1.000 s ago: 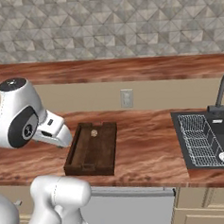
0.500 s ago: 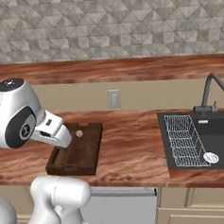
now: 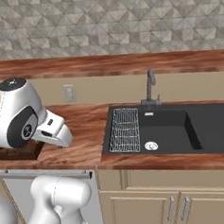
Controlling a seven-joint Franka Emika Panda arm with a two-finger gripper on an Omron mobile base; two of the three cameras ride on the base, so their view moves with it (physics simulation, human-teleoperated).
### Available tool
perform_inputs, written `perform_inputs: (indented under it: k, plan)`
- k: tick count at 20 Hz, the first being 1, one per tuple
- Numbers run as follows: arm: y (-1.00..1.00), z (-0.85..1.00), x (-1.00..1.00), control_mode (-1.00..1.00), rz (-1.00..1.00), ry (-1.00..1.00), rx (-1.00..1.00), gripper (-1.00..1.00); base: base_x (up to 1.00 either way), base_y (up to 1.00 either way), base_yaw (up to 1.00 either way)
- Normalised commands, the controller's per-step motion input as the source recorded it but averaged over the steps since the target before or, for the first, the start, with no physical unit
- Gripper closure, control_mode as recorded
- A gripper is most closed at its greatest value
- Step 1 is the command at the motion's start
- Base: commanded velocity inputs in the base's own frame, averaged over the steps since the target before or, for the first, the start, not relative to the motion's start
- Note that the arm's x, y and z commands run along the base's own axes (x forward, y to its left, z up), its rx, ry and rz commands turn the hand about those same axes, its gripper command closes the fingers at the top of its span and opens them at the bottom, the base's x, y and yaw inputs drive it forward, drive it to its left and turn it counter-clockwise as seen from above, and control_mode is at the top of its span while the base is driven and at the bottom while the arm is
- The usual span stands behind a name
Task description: Move the dessert items from the plate to the tray.
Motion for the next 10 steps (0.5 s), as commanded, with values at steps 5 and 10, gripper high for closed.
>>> perform_inputs:
  k: [5,10]
  plan:
    - [0.0,0.0,0.0,1.0,0.0,0.0,0.0,-1.0,0.0,-1.0,0.09]
    - [0.0,0.0,0.0,1.0,0.0,0.0,0.0,-1.0,0.03,-1.0,0.15]
